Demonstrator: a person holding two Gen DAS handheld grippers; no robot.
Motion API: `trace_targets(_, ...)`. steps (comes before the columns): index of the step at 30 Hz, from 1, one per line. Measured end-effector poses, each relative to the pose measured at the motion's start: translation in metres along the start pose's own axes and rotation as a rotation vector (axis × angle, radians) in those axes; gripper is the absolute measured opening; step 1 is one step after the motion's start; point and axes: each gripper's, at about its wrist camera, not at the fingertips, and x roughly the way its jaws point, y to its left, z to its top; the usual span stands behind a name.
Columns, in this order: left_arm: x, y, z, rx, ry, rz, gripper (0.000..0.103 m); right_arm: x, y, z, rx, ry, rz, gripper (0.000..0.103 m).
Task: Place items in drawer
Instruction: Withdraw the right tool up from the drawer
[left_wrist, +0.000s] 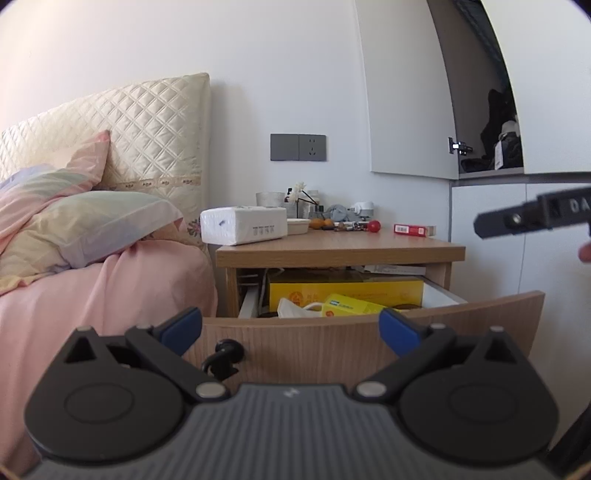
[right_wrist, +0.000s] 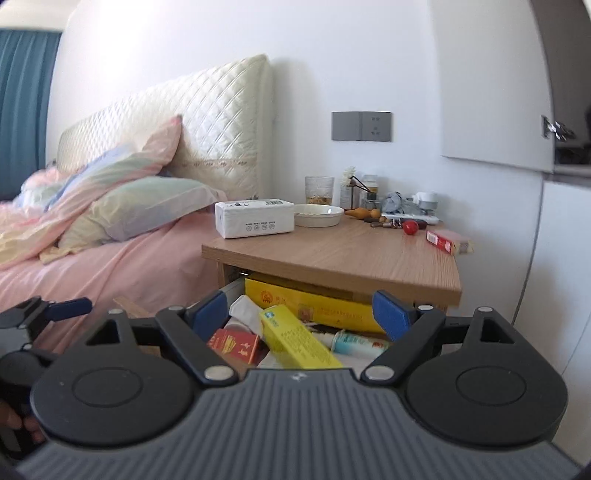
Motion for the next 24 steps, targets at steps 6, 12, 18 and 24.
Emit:
trace_targets(6, -0.002, -0.004, -0.001, 0.01, -0.012, 0.009, 0.103, -0.016, -0.001, -0.028, 0.069, -0.083, -0.056, 0.088)
trace_targets(12, -0.003, -0.009, -0.004, 0.018, -0.015, 0.025, 0.103, -0.032, 0.007, -0.05, 0.048, -0.208, -0.15, 0.088)
trace_targets(18, -0.006, -0.014, -0.007, 0.034, -0.022, 0.029, 0.103, -0.035, 0.013, -0.061, 0.034, -0.235, -0.172, 0.088)
trace_targets(24, -0.006, -0.015, -0.008, 0.033, -0.021, 0.027, 0.103, -0.035, 0.015, -0.066, 0.015, -0.223, -0.204, 0.088)
